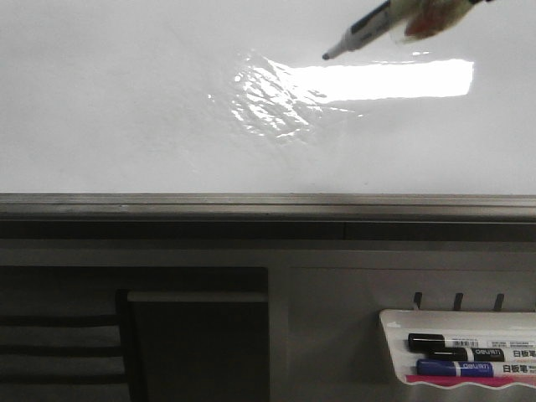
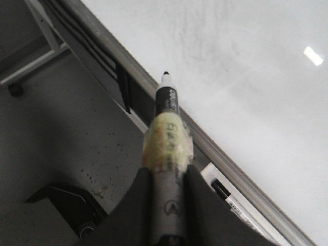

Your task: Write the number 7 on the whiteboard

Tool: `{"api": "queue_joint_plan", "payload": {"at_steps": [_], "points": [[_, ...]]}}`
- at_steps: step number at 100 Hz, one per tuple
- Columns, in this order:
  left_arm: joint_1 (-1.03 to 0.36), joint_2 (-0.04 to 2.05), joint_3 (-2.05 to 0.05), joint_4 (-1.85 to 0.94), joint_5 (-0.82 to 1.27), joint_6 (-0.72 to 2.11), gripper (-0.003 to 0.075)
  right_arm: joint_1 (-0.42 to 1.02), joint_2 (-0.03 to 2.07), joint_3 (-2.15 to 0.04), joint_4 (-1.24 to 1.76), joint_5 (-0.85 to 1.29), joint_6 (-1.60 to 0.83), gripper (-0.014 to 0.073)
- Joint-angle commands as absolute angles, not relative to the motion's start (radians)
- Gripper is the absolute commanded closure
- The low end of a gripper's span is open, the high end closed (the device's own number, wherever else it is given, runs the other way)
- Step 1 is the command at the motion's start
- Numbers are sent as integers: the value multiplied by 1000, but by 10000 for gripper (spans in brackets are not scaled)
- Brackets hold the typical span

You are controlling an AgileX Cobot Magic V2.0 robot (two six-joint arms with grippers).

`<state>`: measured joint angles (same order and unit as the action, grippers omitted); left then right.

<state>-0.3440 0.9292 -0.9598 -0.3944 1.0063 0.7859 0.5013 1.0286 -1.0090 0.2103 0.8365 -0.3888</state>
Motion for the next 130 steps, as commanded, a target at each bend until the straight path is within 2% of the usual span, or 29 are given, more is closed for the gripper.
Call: {"api": "queue_joint_plan", "payload": {"at_steps": [1, 18, 54, 72, 130], "points": [[-304, 881, -929, -446, 923, 771, 353, 488, 1002, -959, 278, 661, -361, 629], [-287, 864, -876, -465, 883, 771, 353, 488, 1021, -915, 334, 590, -363, 629], [-287, 870, -876, -534, 841, 771, 353, 473, 1158, -1100, 328, 654, -290, 629], [-287, 870, -876, -534, 843, 771, 353, 541, 1178, -1049, 306, 507, -277, 629], [-287, 870, -876, -535, 841, 771, 353, 479, 1295, -1071, 265, 490, -274, 629]]}}
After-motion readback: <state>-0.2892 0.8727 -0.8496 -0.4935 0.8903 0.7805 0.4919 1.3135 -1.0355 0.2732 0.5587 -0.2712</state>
